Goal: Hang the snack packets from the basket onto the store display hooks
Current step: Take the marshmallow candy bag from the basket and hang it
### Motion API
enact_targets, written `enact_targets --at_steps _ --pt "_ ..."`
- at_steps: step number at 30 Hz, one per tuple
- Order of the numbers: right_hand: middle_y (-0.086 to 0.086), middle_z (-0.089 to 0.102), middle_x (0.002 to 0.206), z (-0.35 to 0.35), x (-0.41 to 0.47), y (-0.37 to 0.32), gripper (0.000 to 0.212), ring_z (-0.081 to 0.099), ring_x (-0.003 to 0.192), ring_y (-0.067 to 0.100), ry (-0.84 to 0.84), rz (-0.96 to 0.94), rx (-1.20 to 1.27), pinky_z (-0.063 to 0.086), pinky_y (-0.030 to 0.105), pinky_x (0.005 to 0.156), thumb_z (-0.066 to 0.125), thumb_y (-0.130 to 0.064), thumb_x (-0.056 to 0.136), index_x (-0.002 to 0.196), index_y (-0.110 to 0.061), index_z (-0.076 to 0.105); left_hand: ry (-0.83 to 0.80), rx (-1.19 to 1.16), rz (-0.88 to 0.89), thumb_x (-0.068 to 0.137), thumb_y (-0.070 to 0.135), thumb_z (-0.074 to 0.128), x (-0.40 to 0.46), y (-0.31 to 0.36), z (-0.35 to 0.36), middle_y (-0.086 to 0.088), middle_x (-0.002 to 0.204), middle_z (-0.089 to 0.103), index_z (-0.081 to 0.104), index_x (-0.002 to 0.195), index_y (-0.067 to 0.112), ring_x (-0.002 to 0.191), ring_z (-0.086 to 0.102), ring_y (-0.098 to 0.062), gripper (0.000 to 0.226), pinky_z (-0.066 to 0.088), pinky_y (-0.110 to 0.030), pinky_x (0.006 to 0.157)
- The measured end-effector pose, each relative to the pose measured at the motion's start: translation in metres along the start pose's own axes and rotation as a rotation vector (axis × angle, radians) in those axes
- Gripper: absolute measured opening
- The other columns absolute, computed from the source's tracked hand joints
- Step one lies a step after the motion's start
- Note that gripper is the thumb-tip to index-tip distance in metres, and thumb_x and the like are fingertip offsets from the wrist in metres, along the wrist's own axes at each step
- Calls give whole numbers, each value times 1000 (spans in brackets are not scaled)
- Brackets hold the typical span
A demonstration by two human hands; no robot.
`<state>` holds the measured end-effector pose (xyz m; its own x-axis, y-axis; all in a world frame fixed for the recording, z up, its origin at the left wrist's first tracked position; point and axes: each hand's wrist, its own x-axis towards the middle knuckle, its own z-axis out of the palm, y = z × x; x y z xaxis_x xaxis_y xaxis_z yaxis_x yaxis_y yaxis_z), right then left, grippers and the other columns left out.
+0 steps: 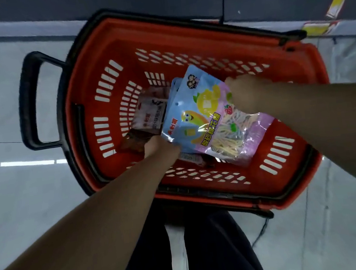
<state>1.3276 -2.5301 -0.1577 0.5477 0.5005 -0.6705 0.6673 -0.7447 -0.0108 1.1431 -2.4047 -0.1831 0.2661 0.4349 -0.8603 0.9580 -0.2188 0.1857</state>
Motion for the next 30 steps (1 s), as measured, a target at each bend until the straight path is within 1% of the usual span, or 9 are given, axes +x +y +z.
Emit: enact_targets --at_steps 9,11,14,16,19,23,26,28,30 --pt "27 60 110 2 -3 7 12 59 101 42 56 80 356 36 33 68 49 -3 88 97 -11 48 258 -369 -156 75 41 76 8 17 -8 -10 108 68 62 114 12 97 65 -30 51 56 -44 86" --pt "25 61 105 3 -6 14 7 59 98 40 100 105 440 34 32 67 53 -6 89 95 -9 50 194 -613 -157 67 38 82 10 17 -15 -9 107 69 64 111 13 96 67 -29 54 57 -42 84" --pt "22 63 102 4 -10 20 13 59 92 35 156 134 587 40 34 71 56 -10 91 100 -2 55 -125 -885 -100 73 17 81 9 19 -21 -4 109 70 64 108 17 93 68 -19 39 53 -35 82" --pt "19 62 98 5 -13 22 15 56 86 29 173 155 662 37 32 70 55 -13 93 101 0 56 -306 -867 -39 80 10 73 2 25 -19 4 101 72 62 110 20 84 69 -11 33 47 -32 86" --pt "10 56 91 8 -20 25 14 47 82 21 187 181 716 29 26 68 53 -14 94 102 -2 56 -392 -856 -8 84 7 68 -3 26 -16 3 107 70 60 118 19 92 66 -12 37 46 -29 84" --pt "11 56 90 8 -31 32 9 50 82 22 232 215 809 29 26 68 53 -14 94 97 -6 54 -317 -727 116 85 5 68 0 21 -26 -2 109 68 71 92 25 106 60 -18 21 48 -34 95" --pt "12 57 90 -2 -44 32 9 54 85 25 239 215 890 34 28 70 55 -16 94 90 -13 48 -215 -770 126 85 14 70 -5 26 -44 -4 113 69 68 101 16 105 62 -19 16 51 -34 91" --pt "6 57 86 -9 -56 28 10 59 87 28 233 212 947 43 34 73 55 -16 94 87 -16 48 -166 -796 167 84 18 72 -14 31 -58 -6 100 71 68 93 12 94 66 -20 12 52 -36 88" --pt "1 57 81 -20 -70 23 15 61 90 31 225 221 993 52 44 82 55 -19 94 80 -21 49 -108 -803 225 84 17 71 -24 40 -74 -7 81 67 63 81 10 69 61 -18 11 49 -32 71"
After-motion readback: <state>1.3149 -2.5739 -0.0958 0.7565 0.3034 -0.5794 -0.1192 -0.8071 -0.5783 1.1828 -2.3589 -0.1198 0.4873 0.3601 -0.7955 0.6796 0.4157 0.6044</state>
